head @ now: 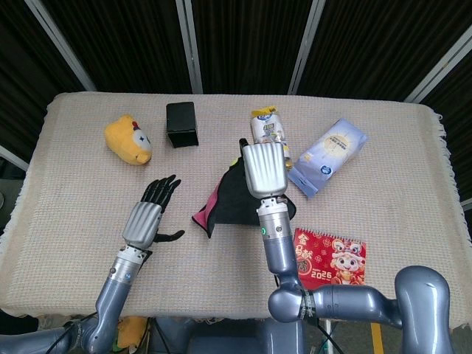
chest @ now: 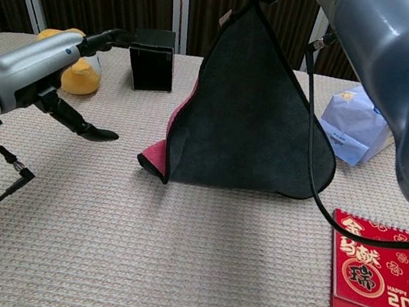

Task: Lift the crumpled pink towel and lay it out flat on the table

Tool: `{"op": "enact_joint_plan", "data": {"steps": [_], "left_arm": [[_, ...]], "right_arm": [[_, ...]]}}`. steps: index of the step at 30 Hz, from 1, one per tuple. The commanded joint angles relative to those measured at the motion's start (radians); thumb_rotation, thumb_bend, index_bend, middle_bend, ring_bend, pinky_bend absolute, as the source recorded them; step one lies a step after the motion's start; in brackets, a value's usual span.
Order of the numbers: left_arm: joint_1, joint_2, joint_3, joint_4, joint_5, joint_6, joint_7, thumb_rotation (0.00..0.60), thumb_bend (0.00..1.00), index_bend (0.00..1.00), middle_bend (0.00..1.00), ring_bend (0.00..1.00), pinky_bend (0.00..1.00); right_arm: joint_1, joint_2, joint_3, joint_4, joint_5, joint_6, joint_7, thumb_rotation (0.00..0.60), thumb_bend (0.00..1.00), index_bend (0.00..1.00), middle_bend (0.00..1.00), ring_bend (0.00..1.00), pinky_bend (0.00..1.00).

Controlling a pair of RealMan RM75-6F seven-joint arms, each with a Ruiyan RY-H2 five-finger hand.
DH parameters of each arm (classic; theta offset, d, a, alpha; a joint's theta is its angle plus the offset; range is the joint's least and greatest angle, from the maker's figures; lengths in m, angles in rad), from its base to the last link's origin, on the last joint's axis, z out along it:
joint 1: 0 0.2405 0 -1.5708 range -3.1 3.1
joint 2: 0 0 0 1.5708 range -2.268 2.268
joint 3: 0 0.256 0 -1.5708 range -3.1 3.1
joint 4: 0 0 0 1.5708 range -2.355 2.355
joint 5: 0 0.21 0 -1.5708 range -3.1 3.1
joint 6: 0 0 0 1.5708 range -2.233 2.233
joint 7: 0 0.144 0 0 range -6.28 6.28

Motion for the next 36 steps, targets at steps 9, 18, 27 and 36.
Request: {"op": "enact_joint_plan", "data": {"steps": [9,18,27,36], "left_arm": [[-0.009,-0.148,-0.008,0.066,-0.03,0.031,-0.013,0.6,0.0,0.0,0.0,0.0,0.0],[-0.018,-0.154,-0.021,0.083,-0.058,0.01,0.003,0.6,0.0,0.0,0.0,0.0,0.0],[-0.04,-0.162,-0.038,0.106,-0.085,-0.026,0.012,0.6,0.0,0.0,0.0,0.0,0.0],[-0.077,-0.195,-0.067,0.148,-0.106,-0.066,-0.002,0.6,0.0,0.0,0.0,0.0,0.0]], "right_arm": [[0.011,-0.011,-0.018,0.01,0.004,0.021,0.005,0.6,0.72,0.68,1.0,1.0,1.0],[0.016,-0.007,-0.026,0.013,0.011,0.022,0.005,0.6,0.71,0.68,1.0,1.0,1.0],[0.052,-0.028,-0.009,0.075,0.013,0.002,0.023,0.6,0.72,0.68,1.0,1.0,1.0],[0.099,-0.059,0.02,0.136,0.024,-0.007,0.019,0.6,0.72,0.68,1.0,1.0,1.0]]}}
